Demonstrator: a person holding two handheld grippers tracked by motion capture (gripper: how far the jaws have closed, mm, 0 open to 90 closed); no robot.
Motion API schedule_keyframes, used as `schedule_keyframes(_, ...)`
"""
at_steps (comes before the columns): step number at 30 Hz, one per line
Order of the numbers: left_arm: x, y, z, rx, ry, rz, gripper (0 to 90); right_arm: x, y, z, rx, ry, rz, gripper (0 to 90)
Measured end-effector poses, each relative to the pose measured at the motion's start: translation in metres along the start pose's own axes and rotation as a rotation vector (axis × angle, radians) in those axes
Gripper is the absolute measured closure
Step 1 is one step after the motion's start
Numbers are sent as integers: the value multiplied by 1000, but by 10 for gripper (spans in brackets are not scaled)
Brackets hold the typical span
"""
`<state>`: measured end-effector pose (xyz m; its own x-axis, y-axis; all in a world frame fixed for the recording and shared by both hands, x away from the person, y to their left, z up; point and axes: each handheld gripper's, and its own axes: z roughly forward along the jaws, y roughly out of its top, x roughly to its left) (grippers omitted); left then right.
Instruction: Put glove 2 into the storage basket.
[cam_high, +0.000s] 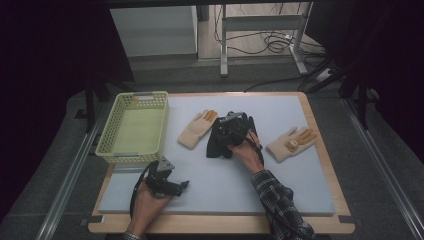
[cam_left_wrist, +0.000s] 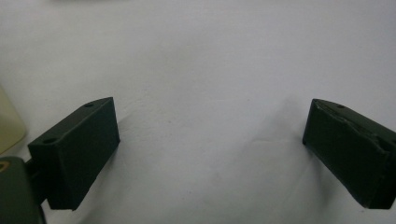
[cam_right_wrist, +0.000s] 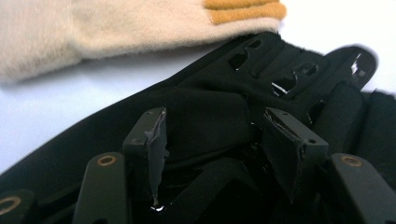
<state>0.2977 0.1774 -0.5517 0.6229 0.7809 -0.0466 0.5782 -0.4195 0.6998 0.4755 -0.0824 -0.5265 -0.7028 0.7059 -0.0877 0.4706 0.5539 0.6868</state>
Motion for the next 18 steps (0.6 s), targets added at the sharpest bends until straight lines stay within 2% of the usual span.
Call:
schedule_keyframes(1,0,0,0,0,0,0,37,-2,0,1,4,16,27,434)
schedule_keyframes(2,0,0,0,0,0,0,37,-2,0,1,4,16,27,434)
schedule_keyframes(3,0,0,0,0,0,0,37,-1,1,1,12,22,30,506)
schedule_keyframes(4,0,0,0,0,0,0,37,-1,1,1,12,22,30,506)
schedule_keyframes(6,0,0,0,0,0,0,37,-1,1,-2,22,25,38,678)
schedule_keyframes(8,0,0,0,-2,-1,-2,37,-1,0,-3,21,23,53,757)
schedule_keyframes(10,0,0,0,-1,-1,-2,37,-1,-1,-4,16,34,66,787)
schedule_keyframes(14,0,0,0,-1,-1,-2,37,0,-1,-9,-1,31,59,795)
schedule_keyframes(17,0,0,0,2,-1,-1,37,0,1,-26,-34,46,66,796)
schedule_keyframes(18,0,0,0,2,-1,-1,37,0,1,-26,-34,46,66,796)
